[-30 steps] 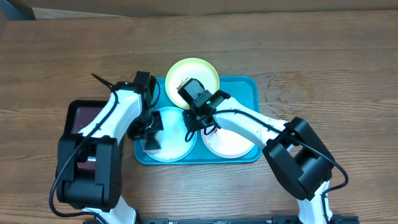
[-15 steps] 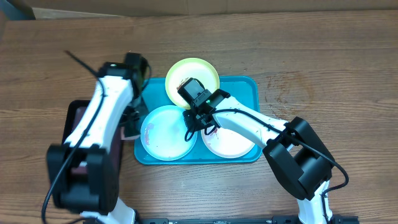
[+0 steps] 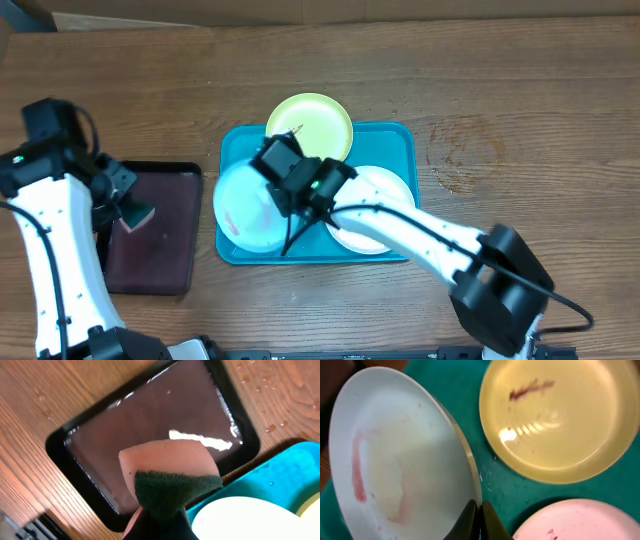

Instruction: Clean dirty plates on tray and stack at the side

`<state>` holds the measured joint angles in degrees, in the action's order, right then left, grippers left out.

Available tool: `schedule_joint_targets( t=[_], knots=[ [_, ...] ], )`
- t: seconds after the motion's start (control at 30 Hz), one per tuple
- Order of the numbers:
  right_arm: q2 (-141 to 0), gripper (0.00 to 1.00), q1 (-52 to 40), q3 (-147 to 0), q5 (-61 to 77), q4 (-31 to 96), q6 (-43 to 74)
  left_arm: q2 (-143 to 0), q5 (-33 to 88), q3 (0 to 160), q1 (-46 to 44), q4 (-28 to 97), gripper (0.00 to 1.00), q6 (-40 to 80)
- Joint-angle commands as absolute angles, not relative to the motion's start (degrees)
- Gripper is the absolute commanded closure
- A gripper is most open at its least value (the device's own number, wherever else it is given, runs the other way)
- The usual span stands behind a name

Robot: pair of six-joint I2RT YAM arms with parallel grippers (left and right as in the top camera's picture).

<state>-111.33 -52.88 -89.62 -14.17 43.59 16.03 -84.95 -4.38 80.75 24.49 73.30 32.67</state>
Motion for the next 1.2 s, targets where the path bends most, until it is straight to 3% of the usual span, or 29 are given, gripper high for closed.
schedule_joint_targets(
  t=[0.0,0.3,0.7,0.93,1.17],
  knots=[
    [-107.61,0.96,-55.00,-93.93,-26.63,44.16,10.96,-86.50,4.43,78.28,28.32,71.70,0.96,29.63],
    [-107.57,0.96,-61.12,-96.84,-48.27,45.43,1.23,-86.89,5.43,75.02,28.86,68.69,0.96,29.52],
    [-107.57,0.96,-65.98,-96.84,-65.32,45.12,-11.40,-86.89,5.39,75.02,28.86,68.29,0.96,29.19],
    [-107.57,0.96,-66.70,-96.84,-65.84,45.12,-12.01,-86.89,5.39,75.02,28.86,68.27,0.96,29.08],
    [-107.57,0.96,-66.43,-96.84,-57.93,45.43,-7.01,-86.89,5.41,75.02,28.86,68.29,0.96,28.69]
  ],
)
